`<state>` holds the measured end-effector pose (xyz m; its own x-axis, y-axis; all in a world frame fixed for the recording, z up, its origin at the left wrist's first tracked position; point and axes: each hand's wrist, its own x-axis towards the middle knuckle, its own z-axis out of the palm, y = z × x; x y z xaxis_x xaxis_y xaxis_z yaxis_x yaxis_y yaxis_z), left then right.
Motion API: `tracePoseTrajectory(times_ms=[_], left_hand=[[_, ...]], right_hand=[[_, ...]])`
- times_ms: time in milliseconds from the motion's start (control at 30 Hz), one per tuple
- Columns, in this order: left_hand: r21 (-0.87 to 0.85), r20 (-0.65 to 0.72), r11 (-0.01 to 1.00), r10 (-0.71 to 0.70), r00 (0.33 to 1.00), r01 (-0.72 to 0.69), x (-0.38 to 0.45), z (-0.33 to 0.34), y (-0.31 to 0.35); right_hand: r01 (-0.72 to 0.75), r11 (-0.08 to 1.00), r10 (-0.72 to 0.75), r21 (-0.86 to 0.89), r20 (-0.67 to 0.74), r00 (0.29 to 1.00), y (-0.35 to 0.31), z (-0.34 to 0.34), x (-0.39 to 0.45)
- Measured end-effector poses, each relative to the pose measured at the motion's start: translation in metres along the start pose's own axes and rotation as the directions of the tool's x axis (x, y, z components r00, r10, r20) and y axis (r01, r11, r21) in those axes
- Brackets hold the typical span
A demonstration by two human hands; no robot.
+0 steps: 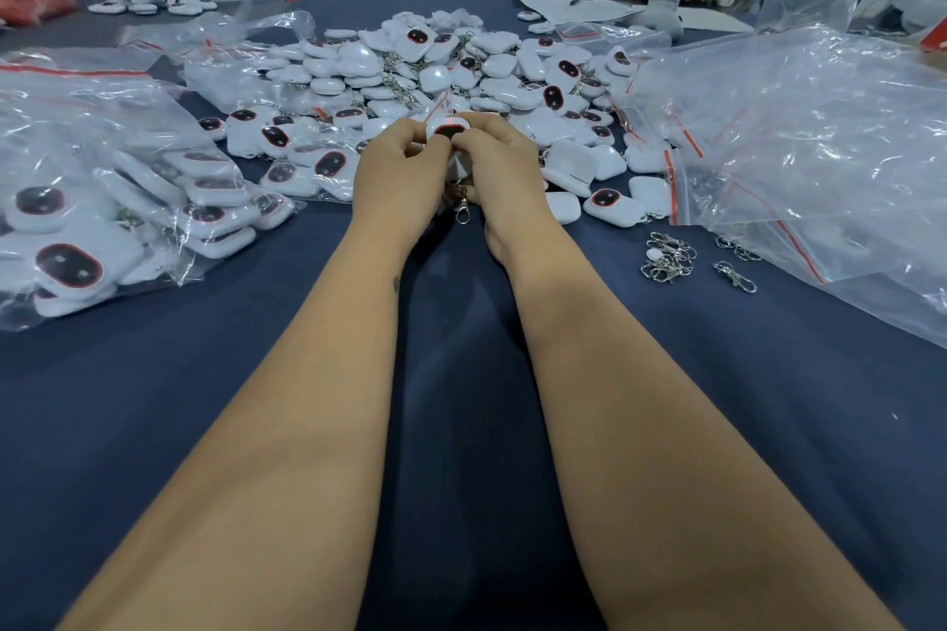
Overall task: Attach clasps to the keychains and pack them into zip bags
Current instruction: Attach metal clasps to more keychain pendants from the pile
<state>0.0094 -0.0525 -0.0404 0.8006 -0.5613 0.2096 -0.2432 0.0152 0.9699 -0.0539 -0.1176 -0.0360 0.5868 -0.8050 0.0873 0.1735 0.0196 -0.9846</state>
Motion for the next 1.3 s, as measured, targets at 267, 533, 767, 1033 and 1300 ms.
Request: tracePoseTrajectory(times_ms=[267, 533, 767, 1033, 1300], left_hand=[[-0.036, -0.054, 0.999, -0.038, 0.998, 0.036, 0.001, -0.003, 0.000], [0.147, -0.013, 0.986, 0.076, 0.997, -0.073, -0.005, -0.002, -0.002], [0.145, -0.057, 0.987, 0.076, 0.995, -0.067, -0.007, -0.002, 0.002], [-0.016, -0.179, 0.999, 0.024, 0.984, -0.028, -0.003, -0.005, 0.005], [-0.001, -0.266, 0.986, 0.159, 0.951, -0.166, -0.007, -0.006, 0.013]], right_hand=[[0.050, 0.999, -0.046, 0.018, -0.188, 0.981, -0.006, -0.002, 0.000], [0.107, 0.964, -0.070, 0.244, -0.158, 0.985, -0.011, -0.011, -0.002], [0.104, 0.958, -0.077, 0.268, -0.107, 0.991, -0.012, -0.006, -0.005], [0.215, 0.959, -0.233, -0.186, -0.080, 0.969, -0.009, -0.003, -0.010], [0.254, 0.887, -0.291, -0.387, -0.041, 0.956, -0.003, 0.000, -0.008]])
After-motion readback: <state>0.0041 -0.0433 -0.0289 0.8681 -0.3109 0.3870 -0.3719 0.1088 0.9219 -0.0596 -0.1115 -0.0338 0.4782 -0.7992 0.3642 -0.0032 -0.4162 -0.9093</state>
